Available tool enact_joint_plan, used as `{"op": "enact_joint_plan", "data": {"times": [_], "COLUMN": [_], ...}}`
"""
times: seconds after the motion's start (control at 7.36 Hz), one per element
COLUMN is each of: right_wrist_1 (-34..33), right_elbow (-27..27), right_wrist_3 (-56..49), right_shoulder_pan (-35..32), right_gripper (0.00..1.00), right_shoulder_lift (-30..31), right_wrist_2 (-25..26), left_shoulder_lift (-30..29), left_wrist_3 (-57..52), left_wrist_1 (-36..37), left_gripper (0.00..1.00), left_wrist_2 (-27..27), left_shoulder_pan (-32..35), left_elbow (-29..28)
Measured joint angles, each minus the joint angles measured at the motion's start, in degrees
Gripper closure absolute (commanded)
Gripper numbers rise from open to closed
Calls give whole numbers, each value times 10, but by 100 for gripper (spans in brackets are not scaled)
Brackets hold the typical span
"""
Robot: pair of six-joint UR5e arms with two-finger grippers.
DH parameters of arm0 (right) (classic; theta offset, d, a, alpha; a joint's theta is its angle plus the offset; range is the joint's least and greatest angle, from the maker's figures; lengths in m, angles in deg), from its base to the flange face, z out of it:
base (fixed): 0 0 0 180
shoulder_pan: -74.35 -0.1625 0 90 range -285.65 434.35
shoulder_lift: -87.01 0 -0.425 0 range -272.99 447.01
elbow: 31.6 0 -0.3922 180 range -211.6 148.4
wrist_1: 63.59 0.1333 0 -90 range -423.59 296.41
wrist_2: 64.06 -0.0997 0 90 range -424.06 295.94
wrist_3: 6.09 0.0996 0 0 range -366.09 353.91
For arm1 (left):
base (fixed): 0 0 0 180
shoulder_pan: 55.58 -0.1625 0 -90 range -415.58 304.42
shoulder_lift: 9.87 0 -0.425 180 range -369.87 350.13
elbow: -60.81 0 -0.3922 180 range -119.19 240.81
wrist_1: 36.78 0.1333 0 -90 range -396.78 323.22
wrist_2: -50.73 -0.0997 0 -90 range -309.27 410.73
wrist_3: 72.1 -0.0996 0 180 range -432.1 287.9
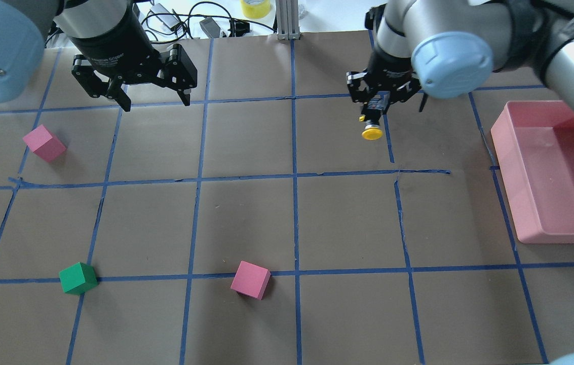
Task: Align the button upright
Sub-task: 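Carry the button out of the tray to the table center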
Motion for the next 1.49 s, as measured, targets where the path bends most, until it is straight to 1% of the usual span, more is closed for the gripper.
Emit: {"op": "enact_joint_plan", "data": {"times": [0.27,0.54,0.95,1.49], "right_wrist_1": [-61,-115,-163,-171], "right_elbow": [-2,-3,-5,-21], "right_wrist_3": [73,95,81,76], "right_shoulder_pan": [-68,-107,-120,-120], "right_gripper": [100,100,100,99], "right_shoulder_lift": [-51,-102,-142,-150], "right_wrist_2": [-4,-2,3,4], "left_shoulder_lift": [0,-1,-2,-3], "left_wrist_3": [0,0,0,0], "left_wrist_1": [0,0,0,2], "left_gripper": [0,0,0,0], "left_wrist_2": [0,0,1,1], "left_shoulder_pan": [0,0,0,0], "left_elbow": [0,0,2,2]}}
